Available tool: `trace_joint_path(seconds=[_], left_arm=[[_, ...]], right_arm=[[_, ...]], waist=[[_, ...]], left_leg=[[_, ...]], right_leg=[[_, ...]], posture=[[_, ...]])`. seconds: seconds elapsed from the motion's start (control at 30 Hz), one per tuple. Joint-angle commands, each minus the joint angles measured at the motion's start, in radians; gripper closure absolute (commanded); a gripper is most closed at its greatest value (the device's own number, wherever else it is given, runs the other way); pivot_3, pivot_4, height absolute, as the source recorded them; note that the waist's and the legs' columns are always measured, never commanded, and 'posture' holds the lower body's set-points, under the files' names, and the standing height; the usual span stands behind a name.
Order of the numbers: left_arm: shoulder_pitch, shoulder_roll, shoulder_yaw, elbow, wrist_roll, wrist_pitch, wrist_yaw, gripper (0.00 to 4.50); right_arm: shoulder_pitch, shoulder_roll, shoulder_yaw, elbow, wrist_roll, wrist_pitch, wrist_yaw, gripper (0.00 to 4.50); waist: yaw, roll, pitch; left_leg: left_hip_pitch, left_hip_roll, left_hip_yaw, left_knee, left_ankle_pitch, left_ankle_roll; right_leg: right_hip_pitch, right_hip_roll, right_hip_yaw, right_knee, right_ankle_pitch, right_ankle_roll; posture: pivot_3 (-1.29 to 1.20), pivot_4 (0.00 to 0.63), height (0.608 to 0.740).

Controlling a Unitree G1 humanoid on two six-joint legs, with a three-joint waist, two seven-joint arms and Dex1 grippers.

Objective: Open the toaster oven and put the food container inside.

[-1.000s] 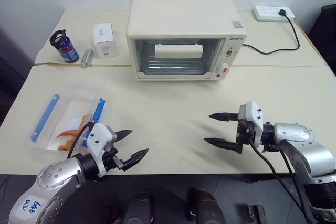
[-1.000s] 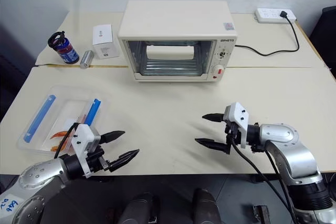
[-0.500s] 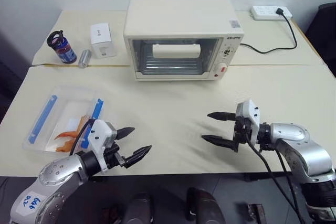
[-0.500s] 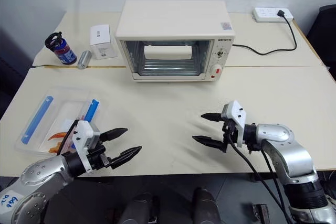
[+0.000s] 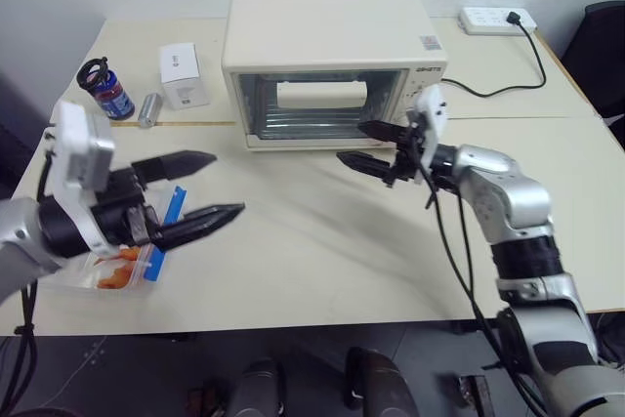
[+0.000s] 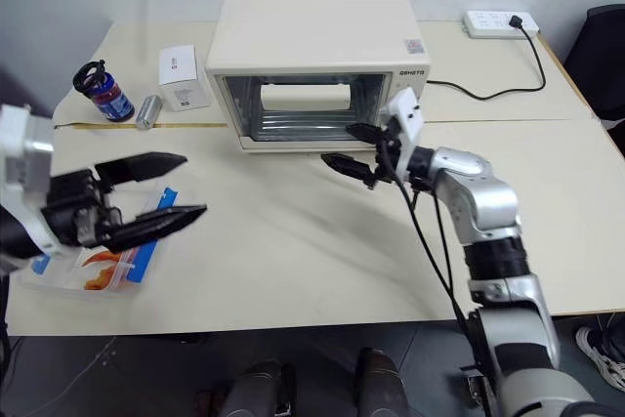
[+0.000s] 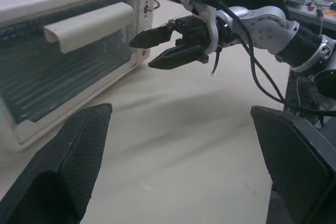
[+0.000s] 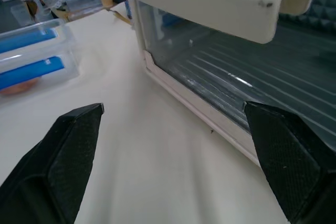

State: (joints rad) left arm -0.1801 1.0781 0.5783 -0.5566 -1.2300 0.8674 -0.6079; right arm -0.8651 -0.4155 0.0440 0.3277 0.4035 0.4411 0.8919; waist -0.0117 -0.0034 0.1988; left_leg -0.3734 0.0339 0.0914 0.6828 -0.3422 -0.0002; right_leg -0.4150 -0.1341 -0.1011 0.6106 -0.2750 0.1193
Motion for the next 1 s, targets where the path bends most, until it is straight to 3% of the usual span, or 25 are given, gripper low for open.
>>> trace_joint_path(seconds=[0.03,0.2,0.33,0.67,1.0], left_arm=[[-0.027,0.032,0.006,0.036,0.054,-0.026,-0.048,0.00],[-0.061,0.028,-0.008,0.053,0.096,-0.036,-0.058,0.00],[-0.046,0.011,-0.036,0.059,0.167,-0.062,-0.076,0.00],[-0.097,-0.020,-0.095,0.116,0.256,-0.098,-0.108,0.00],[-0.191,-0.021,-0.131,0.142,0.260,-0.085,-0.129,0.00]], right_arm=[[-0.075,0.016,-0.018,0.100,-0.042,-0.073,-0.016,0.06],[-0.113,0.035,-0.051,0.115,-0.011,-0.091,0.040,0.06],[-0.041,0.024,-0.045,-0.037,0.047,-0.078,0.146,0.06],[0.024,0.007,-0.050,-0.164,0.092,-0.017,0.177,0.06],[-0.019,0.023,-0.026,-0.031,-0.012,-0.053,0.104,0.06]], waist=[[-0.002,0.000,0.000],[-0.016,0.000,0.000],[-0.019,0.000,0.000],[-0.017,0.000,0.000],[-0.020,0.000,0.000]], left_leg=[[0.000,0.000,0.000,0.000,0.000,0.000],[-0.001,0.000,0.000,0.000,0.000,0.000],[-0.001,0.001,0.000,0.000,0.000,-0.002],[-0.001,0.002,0.001,0.000,0.000,-0.002],[-0.001,0.002,0.001,0.000,0.000,-0.002]], right_leg=[[0.000,0.000,0.000,0.000,0.000,0.000],[-0.001,0.000,0.000,0.000,0.000,0.000],[-0.001,0.001,0.000,0.001,0.000,0.000],[-0.002,0.002,0.001,0.001,0.000,0.000],[-0.003,0.002,0.001,0.001,0.000,0.000]], posture=[[0.00,0.150,0.740],[0.00,0.150,0.740],[0.00,0.150,0.740],[0.00,0.150,0.740],[0.00,0.150,0.740]])
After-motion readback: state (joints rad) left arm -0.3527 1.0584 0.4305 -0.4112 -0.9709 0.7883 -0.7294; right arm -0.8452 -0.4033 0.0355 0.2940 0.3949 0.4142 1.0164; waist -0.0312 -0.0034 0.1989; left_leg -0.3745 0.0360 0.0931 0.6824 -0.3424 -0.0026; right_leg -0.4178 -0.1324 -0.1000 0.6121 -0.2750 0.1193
